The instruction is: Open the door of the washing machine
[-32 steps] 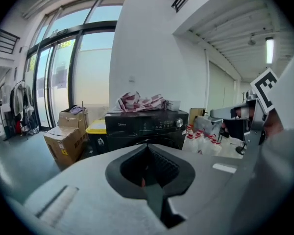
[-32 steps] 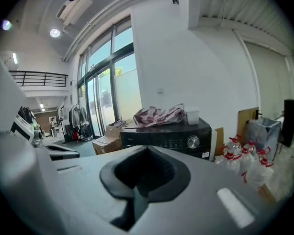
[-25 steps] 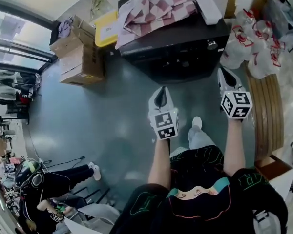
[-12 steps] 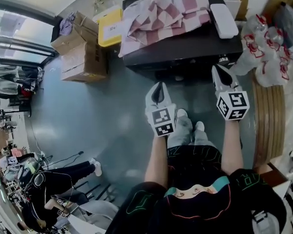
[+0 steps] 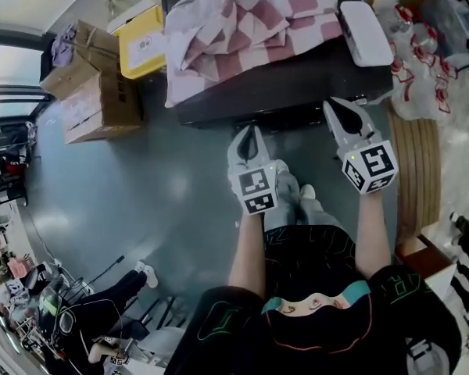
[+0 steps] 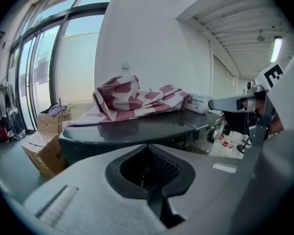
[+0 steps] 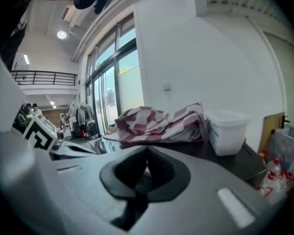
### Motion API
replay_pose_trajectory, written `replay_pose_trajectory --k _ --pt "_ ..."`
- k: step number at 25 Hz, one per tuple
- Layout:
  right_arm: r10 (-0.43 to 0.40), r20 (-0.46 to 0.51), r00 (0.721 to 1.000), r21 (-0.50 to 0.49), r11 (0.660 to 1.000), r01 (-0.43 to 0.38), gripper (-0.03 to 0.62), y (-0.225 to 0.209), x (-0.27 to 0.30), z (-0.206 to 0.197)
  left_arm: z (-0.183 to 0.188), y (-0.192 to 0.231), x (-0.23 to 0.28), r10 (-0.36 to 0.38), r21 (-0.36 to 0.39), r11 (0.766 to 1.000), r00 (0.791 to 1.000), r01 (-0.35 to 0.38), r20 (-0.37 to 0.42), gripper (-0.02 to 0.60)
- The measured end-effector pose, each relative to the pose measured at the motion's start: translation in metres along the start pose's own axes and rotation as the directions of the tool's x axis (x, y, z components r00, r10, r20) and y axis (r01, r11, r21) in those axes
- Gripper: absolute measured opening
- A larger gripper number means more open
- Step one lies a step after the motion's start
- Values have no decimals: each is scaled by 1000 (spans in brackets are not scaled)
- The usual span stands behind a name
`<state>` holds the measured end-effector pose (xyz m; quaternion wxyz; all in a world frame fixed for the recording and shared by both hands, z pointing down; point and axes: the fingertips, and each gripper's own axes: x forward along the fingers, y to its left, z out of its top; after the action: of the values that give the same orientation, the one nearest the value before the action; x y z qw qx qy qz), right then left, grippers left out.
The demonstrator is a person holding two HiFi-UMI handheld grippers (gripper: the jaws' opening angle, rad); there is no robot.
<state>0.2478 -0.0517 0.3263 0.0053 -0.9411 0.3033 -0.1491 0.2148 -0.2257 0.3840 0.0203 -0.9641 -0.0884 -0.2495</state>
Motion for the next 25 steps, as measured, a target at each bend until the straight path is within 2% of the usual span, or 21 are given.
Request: replay_pose_trajectory --k 3,7,12,16,19,21,22,25 --pt "26 -115 993 -58 998 -33 3 13 9 -33 -29 3 14 -24 -36 999 998 22 -53 11" --pt "56 -243 968 -83 993 -78 3 27 17 -73 -76 21 28 -23 -124 992 989 5 -144 11" --pt "35 -407 913 -122 988 -93 3 36 30 -119 -124 33 36 -32 -171 985 973 -8 -228 11" --pt "42 -491 870 -158 978 -136 3 52 56 -145 -156 50 39 -27 -235 971 957 -43 -287 11" --pt "73 -545 835 -203 955 -217 8 73 73 -163 -173 68 42 -26 -238 970 950 -51 -311 11" --pt "119 -582 804 -197 939 -281 100 86 79 -178 -183 76 45 -29 -232 971 945 -50 -327 11" --pt "133 -599 789 -193 933 -304 113 90 80 -185 -187 79 47 -34 -224 974 941 -44 -335 12" --pt "124 -619 776 -223 919 -325 116 96 80 -193 -195 85 47 -51 -189 982 936 -17 -349 12"
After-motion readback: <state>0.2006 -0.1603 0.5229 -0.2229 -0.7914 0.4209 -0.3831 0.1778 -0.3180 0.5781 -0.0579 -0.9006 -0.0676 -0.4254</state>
